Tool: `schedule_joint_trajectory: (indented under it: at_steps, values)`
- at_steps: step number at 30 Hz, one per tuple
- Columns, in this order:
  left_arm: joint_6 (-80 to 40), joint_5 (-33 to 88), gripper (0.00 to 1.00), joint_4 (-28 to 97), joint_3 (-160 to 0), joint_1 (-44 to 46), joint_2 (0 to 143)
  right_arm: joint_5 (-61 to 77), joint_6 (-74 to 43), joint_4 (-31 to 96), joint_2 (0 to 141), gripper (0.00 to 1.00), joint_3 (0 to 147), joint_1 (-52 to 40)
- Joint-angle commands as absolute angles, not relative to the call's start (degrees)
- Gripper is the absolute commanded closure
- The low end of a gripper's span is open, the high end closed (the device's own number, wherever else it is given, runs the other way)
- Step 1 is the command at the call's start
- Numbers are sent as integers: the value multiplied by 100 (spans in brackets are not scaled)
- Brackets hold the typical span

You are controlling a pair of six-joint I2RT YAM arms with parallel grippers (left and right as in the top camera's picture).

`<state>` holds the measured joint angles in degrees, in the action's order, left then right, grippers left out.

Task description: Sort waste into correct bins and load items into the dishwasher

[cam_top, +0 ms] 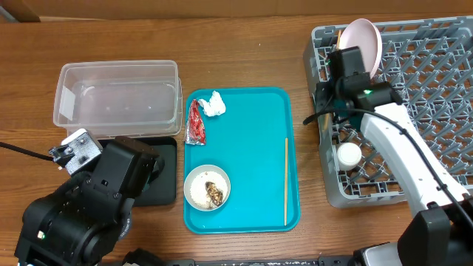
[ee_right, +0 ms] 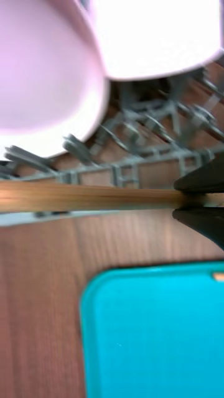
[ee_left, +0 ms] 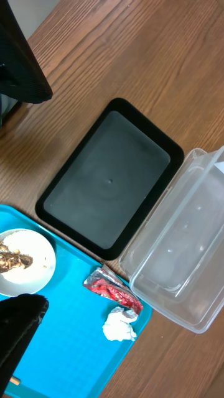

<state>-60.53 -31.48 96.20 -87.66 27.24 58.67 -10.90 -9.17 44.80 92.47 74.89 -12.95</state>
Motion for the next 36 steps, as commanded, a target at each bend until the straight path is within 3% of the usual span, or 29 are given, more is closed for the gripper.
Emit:
schedule_joint_trajectory:
  at_steps: [1,6,16,17,20,23,30,36]
  values:
    - [-6176,-3144,0,9616,-8825,2692,5881,-1197,-130,4331,9168,96,7588,-1184]
    - [-6176,-3144,0,9616,-8825,2692,5881,-1199,504,4178,9207,96,7588,-1046]
    - [-6176,-3144,0,9618,-8825,2692,5881,-794,569,4316,9303,96,7570,-978]
    - [-6176,-3144,0,9616,-8825,2692,5881,-701,480,4434,9349,89,7564,-978]
    - [-6176,-3144,0,9616,-8825,2692,5881,-609,93,4644,9441,39,7529,-978]
    - [-6176,-3144,0,9616,-8825,2692,5881,-613,-178,4772,9413,33,7557,-978]
    - [-6176,-3144,0,9616,-8825,2692,5881,-148,-521,5854,9076,34,8204,-1201]
    - [-6176,-3144,0,9616,-8825,2692,5881,871,-722,6954,8829,53,8418,-2008]
